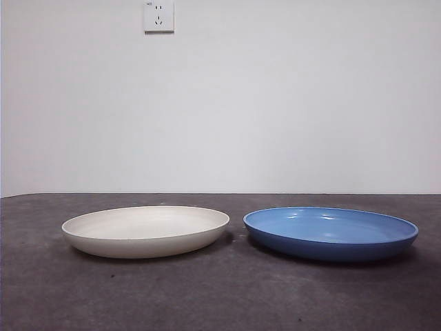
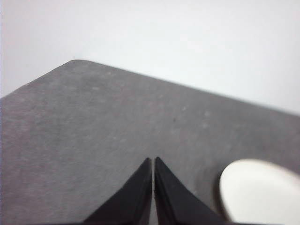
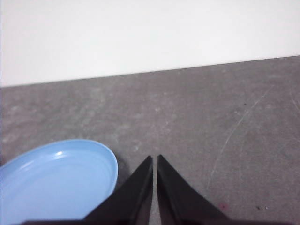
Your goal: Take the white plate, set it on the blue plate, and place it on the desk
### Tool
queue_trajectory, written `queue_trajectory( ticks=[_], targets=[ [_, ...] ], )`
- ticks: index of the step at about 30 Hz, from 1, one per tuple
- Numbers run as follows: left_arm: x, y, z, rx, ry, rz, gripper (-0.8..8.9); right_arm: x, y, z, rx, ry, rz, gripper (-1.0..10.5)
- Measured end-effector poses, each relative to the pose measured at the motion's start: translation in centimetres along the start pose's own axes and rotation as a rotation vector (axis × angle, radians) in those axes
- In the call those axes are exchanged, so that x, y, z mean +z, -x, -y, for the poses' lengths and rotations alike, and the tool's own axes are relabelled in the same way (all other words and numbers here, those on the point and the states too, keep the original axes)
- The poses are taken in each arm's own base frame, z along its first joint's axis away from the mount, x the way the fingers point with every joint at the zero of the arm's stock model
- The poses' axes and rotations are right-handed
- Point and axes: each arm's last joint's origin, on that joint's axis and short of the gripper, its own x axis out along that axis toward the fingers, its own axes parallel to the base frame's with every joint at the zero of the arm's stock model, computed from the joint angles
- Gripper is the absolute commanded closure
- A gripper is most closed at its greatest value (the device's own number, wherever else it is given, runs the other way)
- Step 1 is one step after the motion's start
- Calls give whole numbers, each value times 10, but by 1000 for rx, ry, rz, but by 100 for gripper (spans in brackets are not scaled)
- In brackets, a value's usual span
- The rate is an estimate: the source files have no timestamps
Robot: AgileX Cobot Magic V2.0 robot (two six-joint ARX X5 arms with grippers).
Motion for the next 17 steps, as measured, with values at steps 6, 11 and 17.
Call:
queue_trajectory(
  ticks=[6,11,17],
  targets=[
    [1,0,0,-2,131,6,805,0,0,1,-29,-53,7,939],
    [1,0,0,-3,207,6,805,1,0,0,-3,-112,15,939],
    [3,1,2,-25,243,-14,804,4,1,-1,5,-172,19,939]
  ],
)
